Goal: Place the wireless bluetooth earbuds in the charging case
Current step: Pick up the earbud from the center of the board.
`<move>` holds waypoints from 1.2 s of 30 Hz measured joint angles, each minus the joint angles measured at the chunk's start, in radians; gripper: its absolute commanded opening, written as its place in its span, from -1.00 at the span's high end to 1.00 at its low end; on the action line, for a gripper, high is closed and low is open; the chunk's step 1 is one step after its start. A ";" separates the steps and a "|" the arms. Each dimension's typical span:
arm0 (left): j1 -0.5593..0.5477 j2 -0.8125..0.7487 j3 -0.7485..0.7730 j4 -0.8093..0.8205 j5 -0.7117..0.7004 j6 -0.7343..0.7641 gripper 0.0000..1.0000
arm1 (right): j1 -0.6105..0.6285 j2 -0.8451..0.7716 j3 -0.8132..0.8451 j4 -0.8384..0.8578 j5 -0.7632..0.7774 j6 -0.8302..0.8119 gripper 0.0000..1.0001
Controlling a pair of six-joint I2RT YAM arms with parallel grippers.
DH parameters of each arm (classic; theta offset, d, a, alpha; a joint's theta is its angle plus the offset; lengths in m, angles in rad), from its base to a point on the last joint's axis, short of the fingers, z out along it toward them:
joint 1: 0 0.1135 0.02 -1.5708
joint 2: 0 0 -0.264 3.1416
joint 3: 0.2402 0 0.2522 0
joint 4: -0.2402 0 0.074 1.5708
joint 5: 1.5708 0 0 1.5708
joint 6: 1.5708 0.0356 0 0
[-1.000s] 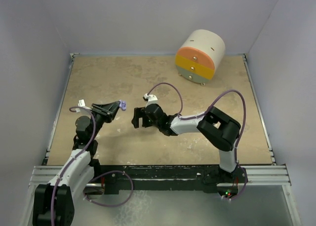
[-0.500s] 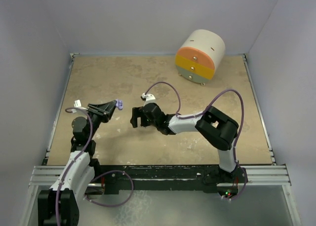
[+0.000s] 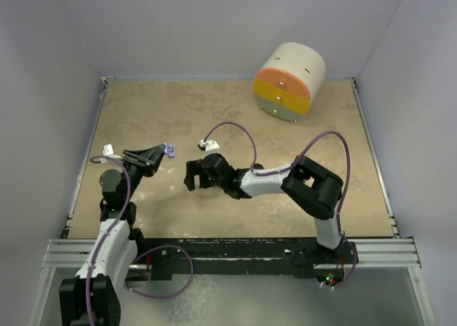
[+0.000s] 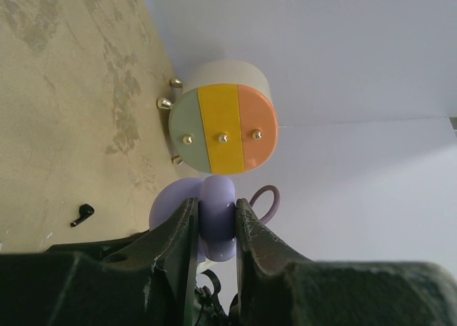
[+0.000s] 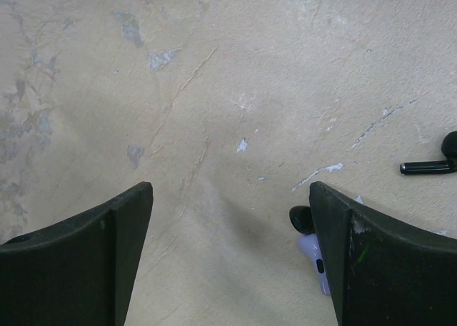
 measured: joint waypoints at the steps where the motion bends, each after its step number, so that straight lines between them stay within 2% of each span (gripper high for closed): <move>1: 0.002 0.000 0.000 0.000 0.002 -0.001 1.00 | 0.000 0.000 0.000 0.000 0.001 0.001 -0.85; 8: 0.010 0.005 0.000 0.001 0.010 -0.001 1.00 | -0.009 -0.014 0.006 -0.045 0.074 -0.029 -0.85; 12: 0.011 0.013 0.000 0.002 0.015 -0.001 1.00 | -0.037 -0.087 0.006 -0.108 0.140 -0.071 -0.82; 18: 0.016 0.029 0.000 0.009 0.025 -0.001 1.00 | -0.058 -0.255 -0.022 -0.147 0.191 -0.124 -0.49; 25: 0.016 0.042 0.000 0.009 0.037 -0.001 1.00 | -0.043 -0.314 -0.103 -0.210 0.169 -0.153 -0.32; 29: 0.016 0.042 0.000 0.009 0.044 -0.001 1.00 | -0.017 -0.314 -0.145 -0.231 0.130 -0.163 -0.31; 36: 0.016 0.048 0.000 0.010 0.048 0.000 1.00 | 0.000 -0.311 -0.243 -0.175 0.045 -0.181 -0.28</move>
